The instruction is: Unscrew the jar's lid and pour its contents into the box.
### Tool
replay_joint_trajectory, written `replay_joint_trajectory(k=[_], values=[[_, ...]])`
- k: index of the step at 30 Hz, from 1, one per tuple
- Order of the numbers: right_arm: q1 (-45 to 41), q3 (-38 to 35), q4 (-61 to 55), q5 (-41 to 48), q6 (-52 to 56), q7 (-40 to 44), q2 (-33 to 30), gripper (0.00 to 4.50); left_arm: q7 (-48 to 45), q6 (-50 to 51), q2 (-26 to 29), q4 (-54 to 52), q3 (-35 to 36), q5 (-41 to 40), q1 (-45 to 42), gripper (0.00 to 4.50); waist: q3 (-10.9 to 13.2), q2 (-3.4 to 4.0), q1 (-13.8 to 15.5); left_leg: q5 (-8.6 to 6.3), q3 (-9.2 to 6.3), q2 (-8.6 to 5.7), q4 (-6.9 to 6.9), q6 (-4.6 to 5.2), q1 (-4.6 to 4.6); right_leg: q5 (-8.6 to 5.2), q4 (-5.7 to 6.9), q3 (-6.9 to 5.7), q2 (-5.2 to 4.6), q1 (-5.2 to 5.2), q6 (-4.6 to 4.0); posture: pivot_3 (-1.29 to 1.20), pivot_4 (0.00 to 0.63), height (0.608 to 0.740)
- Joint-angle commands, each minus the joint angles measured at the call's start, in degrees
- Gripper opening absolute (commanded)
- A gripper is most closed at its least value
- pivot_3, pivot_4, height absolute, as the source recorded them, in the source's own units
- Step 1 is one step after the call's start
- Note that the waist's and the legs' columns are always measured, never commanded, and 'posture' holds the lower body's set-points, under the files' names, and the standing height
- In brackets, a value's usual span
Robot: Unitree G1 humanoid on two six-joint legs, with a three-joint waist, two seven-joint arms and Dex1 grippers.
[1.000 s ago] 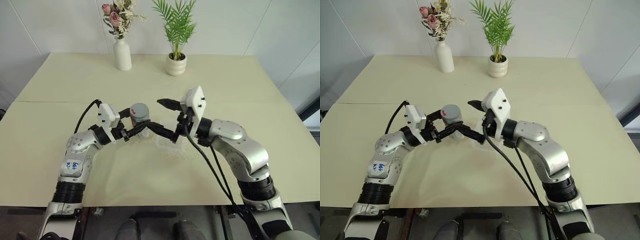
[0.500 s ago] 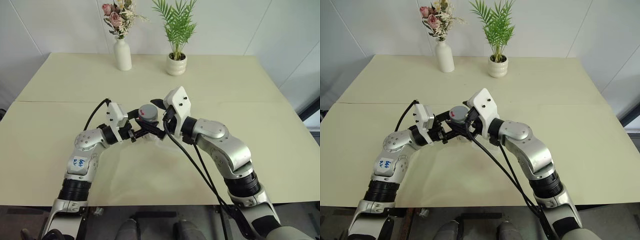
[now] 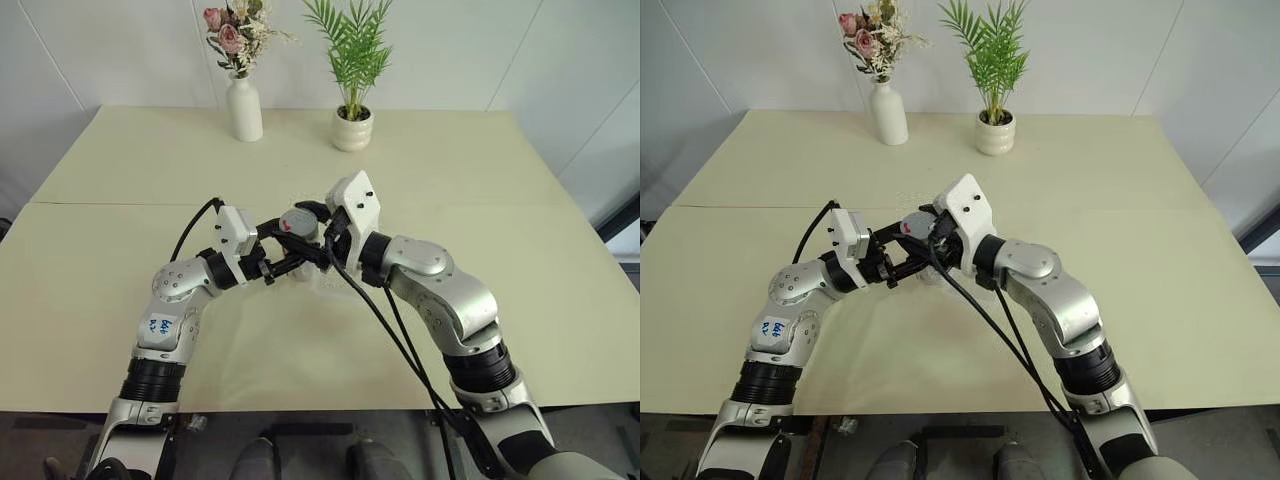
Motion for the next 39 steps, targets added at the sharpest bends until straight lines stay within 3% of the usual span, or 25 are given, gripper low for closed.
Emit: replay_joint_trajectory(k=[1, 9, 20, 30, 39], values=[[-1.3, -2.2, -1.9, 1.7, -0.4, 0.5, 0.6, 2.63, -0.6, -0.9, 0.0, -1.0, 0.2, -0.1, -0.5, 2.51, 0.0, 0.0, 0.0, 0.0, 0.0, 0.0, 0.0, 0.0, 0.0, 0.0, 0.0, 0.0, 0.0, 0.0, 0.0, 0.0, 0.15, 0.74], [-1.9, -3.5, -2.1, 5.5, 0.1, 6.8, -2.7, 2.63, -4.9, 1.9, 2.0, -2.2, 1.1, -4.1, -1.1, 2.51, 0.0, 0.0, 0.0, 0.0, 0.0, 0.0, 0.0, 0.0, 0.0, 0.0, 0.01, 0.0, 0.0, 0.0, 0.0, 0.0, 0.15, 0.74], [-7.0, -2.2, 0.5, 14.0, -2.3, 32.9, -14.6, 2.63, -21.6, 11.8, 9.4, -4.6, 0.1, -12.5, -0.7, 2.51, 0.0, 0.01, -0.5, -0.01, -0.02, 0.0, 0.01, 0.01, 0.03, 0.0, -0.04, -0.02, 0.0, 0.06, 0.0, 0.0, 0.15, 0.74], [-11.9, 0.2, 5.2, 14.9, -5.5, 47.3, -15.2, 2.63, -27.4, 10.9, 8.2, -3.5, -3.3, -11.9, -1.2, 2.51, 0.0, 0.01, -1.0, -0.01, -0.06, 0.0, 0.04, 0.02, 0.03, 0.0, -0.03, -0.02, 0.01, 0.06, 0.0, 0.0, 0.15, 0.74], [-13.5, 3.1, 9.2, 11.0, -11.2, 51.1, -13.4, 2.63, -29.0, 5.9, 5.8, -1.0, -3.7, -10.9, -1.6, 2.51, 0.0, 0.02, -0.9, -0.01, -0.07, 0.0, 0.13, 0.02, 0.0, 0.0, -0.02, -0.03, 0.0, 0.07, 0.0, 0.0, 0.15, 0.74]])
